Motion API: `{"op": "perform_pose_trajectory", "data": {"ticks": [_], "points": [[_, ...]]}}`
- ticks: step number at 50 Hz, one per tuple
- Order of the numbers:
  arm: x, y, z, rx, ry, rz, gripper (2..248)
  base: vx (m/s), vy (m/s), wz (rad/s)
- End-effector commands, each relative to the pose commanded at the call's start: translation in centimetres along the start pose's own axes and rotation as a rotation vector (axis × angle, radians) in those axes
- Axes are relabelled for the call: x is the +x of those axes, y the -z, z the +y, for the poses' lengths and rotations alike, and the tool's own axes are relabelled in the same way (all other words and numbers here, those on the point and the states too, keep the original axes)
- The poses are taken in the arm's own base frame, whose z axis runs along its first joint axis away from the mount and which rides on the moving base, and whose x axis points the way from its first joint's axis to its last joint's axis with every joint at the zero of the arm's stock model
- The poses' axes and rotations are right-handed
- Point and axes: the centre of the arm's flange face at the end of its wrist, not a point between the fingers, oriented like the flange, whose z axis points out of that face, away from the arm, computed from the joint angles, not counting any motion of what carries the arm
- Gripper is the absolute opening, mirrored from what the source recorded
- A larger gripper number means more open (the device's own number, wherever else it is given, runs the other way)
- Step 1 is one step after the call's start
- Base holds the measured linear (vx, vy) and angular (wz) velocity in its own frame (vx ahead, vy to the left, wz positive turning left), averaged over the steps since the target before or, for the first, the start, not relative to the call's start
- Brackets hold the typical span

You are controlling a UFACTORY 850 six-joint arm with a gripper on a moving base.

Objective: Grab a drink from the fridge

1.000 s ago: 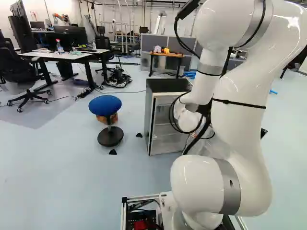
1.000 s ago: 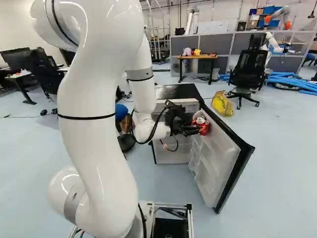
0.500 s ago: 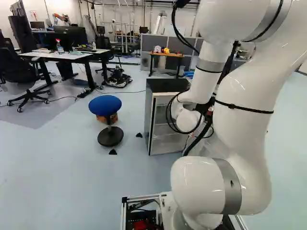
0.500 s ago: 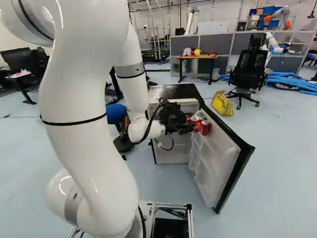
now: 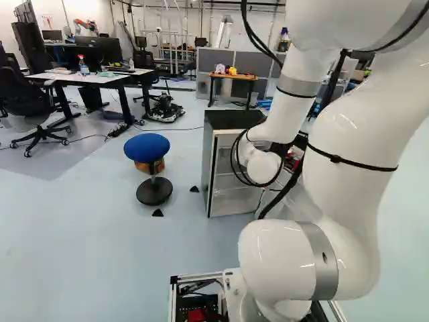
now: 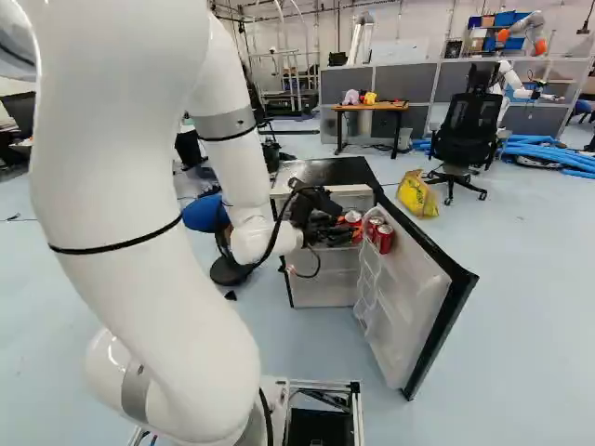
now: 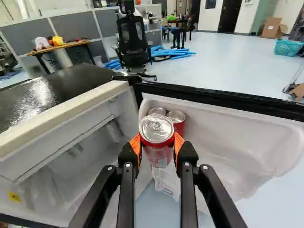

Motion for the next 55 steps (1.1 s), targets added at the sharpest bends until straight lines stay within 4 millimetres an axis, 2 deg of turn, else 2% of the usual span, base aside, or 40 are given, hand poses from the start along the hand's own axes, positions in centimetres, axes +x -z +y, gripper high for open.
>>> {"op": "perform_pose_trajectory", "data": {"ticks": [55], "points": [[1.4,4.3,-2.4,0.367,0.186,-0.179,91,0.000,0.000,0.000]]}}
